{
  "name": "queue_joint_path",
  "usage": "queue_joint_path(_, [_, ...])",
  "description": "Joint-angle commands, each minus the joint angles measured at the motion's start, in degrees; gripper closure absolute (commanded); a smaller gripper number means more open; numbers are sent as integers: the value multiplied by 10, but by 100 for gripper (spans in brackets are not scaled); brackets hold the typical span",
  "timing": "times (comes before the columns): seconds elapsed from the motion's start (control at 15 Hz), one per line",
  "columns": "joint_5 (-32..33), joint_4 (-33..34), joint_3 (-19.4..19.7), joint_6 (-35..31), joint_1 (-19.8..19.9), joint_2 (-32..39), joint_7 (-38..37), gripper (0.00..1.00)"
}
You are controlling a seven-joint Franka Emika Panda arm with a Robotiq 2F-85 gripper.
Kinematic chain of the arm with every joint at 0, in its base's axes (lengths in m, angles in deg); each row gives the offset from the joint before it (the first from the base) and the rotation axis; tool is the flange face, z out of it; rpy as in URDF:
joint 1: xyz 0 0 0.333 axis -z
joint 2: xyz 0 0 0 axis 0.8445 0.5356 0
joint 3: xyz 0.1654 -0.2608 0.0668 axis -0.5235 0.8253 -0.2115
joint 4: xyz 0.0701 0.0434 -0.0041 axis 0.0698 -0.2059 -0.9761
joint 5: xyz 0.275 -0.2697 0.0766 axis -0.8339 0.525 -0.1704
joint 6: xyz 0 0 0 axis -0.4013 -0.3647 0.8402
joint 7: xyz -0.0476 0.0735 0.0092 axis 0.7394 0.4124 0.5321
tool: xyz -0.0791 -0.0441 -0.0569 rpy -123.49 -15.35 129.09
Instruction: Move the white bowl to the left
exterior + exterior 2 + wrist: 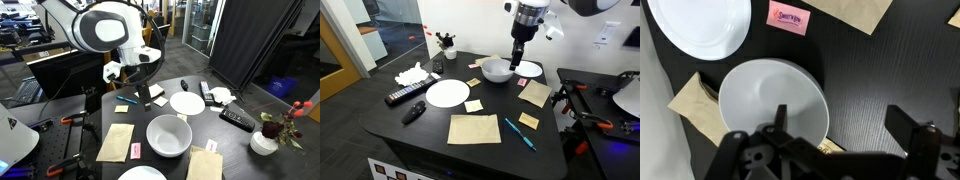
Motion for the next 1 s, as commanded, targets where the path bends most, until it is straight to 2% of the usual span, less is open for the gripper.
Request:
queue_joint_path(0.0, [34, 34, 26, -26, -13, 58, -26, 0])
queue_joint_path(0.2, [42, 57, 50, -45, -27, 94, -28, 0])
queue_joint_path(0.73, [-14, 122, 85, -53, -71, 177, -5, 0])
queue_joint_path(0.8, [-18, 100, 89, -53, -74, 156, 3, 0])
queue_joint_path(0.93, [-24, 104, 95, -53, -84, 164, 4, 0])
